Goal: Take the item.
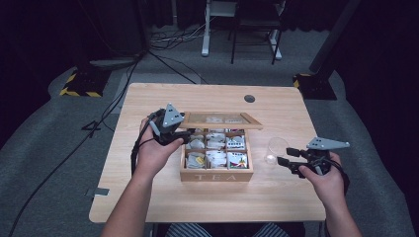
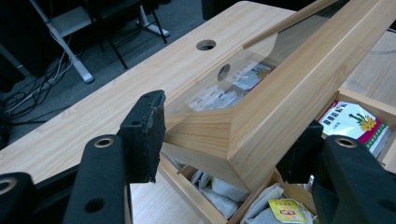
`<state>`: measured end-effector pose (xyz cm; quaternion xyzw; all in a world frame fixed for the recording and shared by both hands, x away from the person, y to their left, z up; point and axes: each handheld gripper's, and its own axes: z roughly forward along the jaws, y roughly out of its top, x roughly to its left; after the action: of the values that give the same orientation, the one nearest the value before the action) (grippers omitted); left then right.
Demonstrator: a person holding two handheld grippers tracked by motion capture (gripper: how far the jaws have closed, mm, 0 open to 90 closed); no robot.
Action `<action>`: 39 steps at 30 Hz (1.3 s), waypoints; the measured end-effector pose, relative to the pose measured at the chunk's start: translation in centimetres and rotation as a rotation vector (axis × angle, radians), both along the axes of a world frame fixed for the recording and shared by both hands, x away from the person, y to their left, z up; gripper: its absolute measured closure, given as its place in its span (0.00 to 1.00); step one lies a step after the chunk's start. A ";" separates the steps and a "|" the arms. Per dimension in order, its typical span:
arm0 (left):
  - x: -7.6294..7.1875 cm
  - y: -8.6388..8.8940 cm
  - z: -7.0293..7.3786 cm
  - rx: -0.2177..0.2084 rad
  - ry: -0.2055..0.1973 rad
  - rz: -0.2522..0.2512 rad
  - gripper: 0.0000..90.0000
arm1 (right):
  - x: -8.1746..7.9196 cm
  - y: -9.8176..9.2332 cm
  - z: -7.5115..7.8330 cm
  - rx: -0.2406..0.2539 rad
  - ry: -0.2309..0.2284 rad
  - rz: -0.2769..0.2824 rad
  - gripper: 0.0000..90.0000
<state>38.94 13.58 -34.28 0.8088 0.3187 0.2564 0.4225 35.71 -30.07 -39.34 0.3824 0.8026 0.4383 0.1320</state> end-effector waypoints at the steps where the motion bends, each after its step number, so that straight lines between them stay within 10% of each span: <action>1: 0.0 0.0 0.0 0.001 0.000 -0.001 0.48 | 0.1 0.4 0.0 0.001 0.002 0.009 0.47; 26: 0.3 0.3 0.2 -0.005 0.011 -0.022 0.48 | 1.3 12.0 1.0 0.057 -0.014 0.158 0.43; 39: 0.4 0.4 0.0 -0.001 0.004 -0.032 0.49 | 2.3 16.3 0.9 0.010 0.009 0.234 0.47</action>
<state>39.39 13.94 -34.29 0.8141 0.3066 0.2479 0.4264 38.01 -13.81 -38.42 0.2890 0.8400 0.4531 0.0743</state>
